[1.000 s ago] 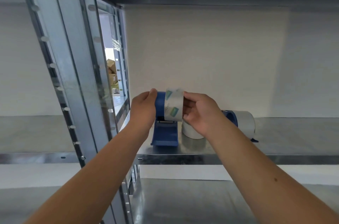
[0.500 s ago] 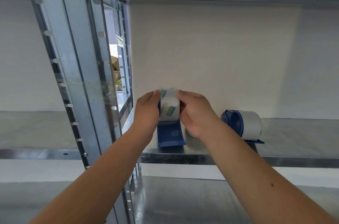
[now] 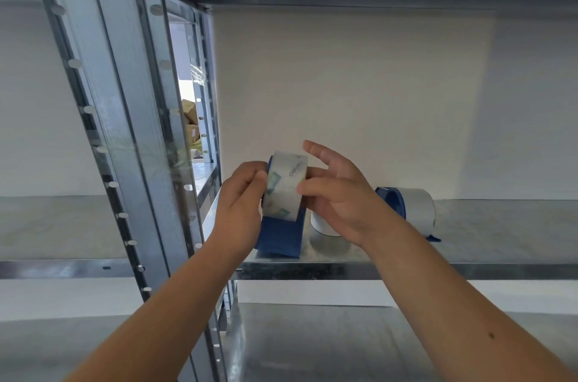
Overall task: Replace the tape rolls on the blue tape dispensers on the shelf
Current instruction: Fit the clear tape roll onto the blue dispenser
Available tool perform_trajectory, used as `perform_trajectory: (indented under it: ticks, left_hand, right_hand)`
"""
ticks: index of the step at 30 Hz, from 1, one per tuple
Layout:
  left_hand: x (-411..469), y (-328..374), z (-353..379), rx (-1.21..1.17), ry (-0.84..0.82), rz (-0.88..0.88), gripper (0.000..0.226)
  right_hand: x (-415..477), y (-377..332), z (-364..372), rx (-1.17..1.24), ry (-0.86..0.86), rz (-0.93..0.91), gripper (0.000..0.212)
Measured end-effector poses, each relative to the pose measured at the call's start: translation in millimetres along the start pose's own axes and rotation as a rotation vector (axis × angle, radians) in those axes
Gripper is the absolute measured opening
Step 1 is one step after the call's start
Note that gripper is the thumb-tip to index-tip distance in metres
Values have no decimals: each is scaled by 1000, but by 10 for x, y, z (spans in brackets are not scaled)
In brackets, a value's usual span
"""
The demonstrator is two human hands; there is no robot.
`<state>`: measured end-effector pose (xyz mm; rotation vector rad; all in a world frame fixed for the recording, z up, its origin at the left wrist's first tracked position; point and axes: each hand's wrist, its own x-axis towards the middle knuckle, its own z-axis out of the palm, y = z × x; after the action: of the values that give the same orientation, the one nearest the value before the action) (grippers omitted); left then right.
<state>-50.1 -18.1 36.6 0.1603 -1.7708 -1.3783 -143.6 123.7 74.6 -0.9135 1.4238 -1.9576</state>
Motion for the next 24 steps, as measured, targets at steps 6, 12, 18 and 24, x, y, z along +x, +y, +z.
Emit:
perform_trajectory:
  ticks: [6,12,18,24]
  left_hand:
    - [-103,161,-34,-105,-48,-31,42]
    - [-16,343,-49,-146,-112,-347,66]
    - [-155,306,-51,-91,-118,-246,46]
    - [-297,323,-26,-90,-34,-192,34]
  right_hand:
    - [-172,20,-37,-356,-59,-187,99]
    - [-233,103,-88,-625,-161,-263,105]
    - [-293,175,-112,-706,-203,-309,113]
    - [-279,76,-148,-526,-181,-331,72]
